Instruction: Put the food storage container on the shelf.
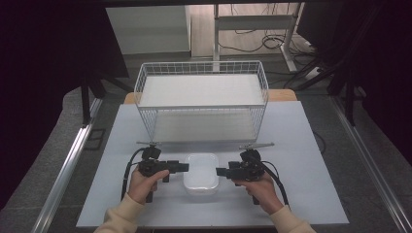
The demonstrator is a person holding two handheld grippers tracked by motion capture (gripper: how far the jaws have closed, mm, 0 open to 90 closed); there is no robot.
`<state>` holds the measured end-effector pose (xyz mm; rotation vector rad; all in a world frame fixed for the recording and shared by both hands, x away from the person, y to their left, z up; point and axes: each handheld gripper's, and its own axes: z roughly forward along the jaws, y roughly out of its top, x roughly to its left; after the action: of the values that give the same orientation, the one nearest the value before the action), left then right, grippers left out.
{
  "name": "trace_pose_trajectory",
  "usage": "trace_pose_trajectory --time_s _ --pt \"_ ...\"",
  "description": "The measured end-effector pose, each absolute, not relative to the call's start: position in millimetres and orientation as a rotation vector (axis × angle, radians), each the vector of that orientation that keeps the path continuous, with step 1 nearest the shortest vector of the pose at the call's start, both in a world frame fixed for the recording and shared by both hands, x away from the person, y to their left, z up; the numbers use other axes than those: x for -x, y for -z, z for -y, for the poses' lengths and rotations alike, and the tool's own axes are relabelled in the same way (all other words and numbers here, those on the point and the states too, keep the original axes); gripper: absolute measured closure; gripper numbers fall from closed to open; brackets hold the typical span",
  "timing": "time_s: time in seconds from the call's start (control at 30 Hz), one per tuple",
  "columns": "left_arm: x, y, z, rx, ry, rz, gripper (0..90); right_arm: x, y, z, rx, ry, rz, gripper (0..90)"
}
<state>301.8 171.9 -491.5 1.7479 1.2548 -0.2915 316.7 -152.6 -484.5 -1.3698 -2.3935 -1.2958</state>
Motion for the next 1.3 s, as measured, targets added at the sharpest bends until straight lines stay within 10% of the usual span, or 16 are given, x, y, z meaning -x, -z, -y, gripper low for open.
trace_pose_trajectory --time_s 1.3 --pt "-289.8 503.7 -169.7 -1.682 0.38 -1.278 73.2 -311.2 493.2 159.2 1.445 1.308 2.075 73.0"
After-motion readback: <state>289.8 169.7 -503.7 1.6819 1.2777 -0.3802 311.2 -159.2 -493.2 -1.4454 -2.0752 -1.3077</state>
